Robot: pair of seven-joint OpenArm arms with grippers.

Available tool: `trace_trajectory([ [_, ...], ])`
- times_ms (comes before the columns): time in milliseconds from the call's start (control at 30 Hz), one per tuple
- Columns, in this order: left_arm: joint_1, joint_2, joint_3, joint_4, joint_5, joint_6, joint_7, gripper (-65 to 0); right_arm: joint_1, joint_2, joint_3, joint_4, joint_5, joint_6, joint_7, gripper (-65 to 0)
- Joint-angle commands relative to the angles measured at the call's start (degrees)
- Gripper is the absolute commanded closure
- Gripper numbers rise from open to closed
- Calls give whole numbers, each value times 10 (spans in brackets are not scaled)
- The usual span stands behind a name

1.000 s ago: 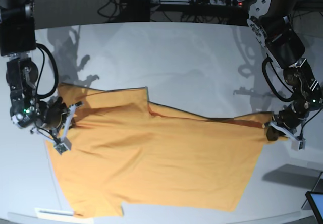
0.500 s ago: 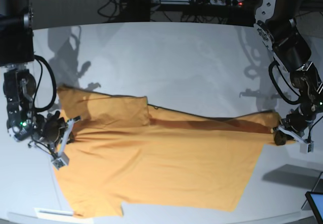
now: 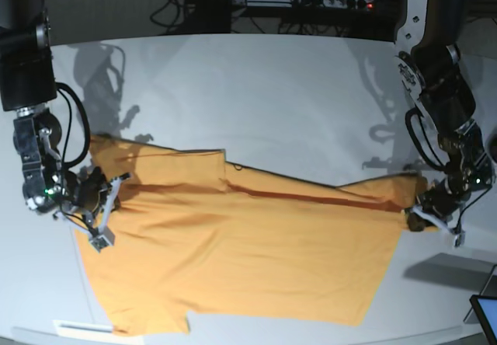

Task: Fold the T-shirt properly
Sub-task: 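Fold the lifted edge over the shirt body toward the hem with both grippers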

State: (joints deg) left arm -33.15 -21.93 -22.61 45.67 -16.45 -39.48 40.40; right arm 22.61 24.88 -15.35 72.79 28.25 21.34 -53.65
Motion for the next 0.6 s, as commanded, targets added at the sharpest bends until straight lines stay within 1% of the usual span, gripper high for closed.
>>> trace_trajectory([
  [0,-24,-10,11,8,-9,-5,-21,0,20,9,6,8,0,-4,9,0],
  [100,-41,-10,32,-5,-7,-5,-23,0,24,10,7,8,-2,-5,9,0],
  [167,-55,-11,38,-30,-6,-5,-25,0,25,8,7,8,-18,-6,9,0],
  [267,-69,-10,41,-69,-5,-5,-55,0,25,3,9,8,-50,-6,9,0],
  [400,-79,-10,75,-115,-6,-5,-91,0,25,-10,9,8,-89,-3,9,0],
  [467,-79,-10,89,-123,-6,-5,-104,0,25,-14,9,8,-94,-3,9,0],
  [567,-79,-10,101,-124,-8,-5,-106,0,25,-14,9,8,-94,-3,9,0],
])
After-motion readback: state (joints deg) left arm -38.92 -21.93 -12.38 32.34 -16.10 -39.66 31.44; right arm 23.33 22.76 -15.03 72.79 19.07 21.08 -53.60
